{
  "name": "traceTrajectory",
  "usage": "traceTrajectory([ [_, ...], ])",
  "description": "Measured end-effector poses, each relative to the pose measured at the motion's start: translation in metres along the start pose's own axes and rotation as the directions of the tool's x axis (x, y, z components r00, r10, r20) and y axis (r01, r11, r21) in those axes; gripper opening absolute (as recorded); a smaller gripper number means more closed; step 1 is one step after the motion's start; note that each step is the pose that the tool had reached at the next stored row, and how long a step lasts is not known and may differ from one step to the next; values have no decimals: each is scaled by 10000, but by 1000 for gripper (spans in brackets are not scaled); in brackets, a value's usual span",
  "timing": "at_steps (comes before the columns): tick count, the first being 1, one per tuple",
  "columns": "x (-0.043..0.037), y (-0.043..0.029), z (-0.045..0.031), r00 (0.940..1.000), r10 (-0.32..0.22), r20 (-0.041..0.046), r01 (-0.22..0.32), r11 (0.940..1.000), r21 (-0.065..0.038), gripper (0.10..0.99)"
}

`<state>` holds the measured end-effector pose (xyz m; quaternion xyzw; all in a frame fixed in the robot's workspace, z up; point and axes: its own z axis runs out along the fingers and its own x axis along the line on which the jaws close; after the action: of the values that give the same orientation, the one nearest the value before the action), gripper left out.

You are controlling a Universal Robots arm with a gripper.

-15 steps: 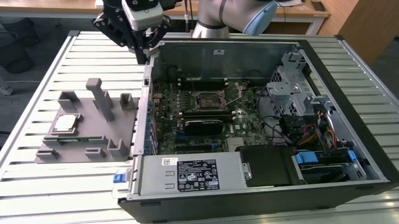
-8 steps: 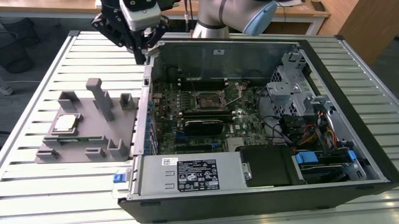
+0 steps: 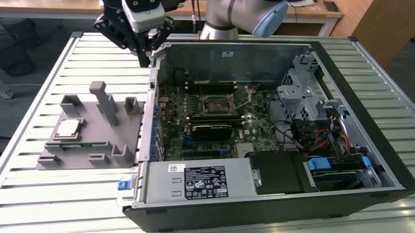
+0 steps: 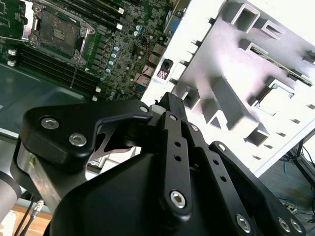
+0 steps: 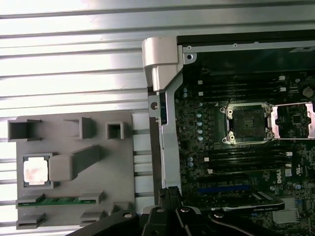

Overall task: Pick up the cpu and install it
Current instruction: 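Reach for the cpu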

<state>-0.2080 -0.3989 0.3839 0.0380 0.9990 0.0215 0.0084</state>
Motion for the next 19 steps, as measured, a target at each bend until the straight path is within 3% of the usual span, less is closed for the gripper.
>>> traceTrajectory([
  [19, 70, -6, 11, 10000, 1, -13, -1, 10000, 1, 106],
])
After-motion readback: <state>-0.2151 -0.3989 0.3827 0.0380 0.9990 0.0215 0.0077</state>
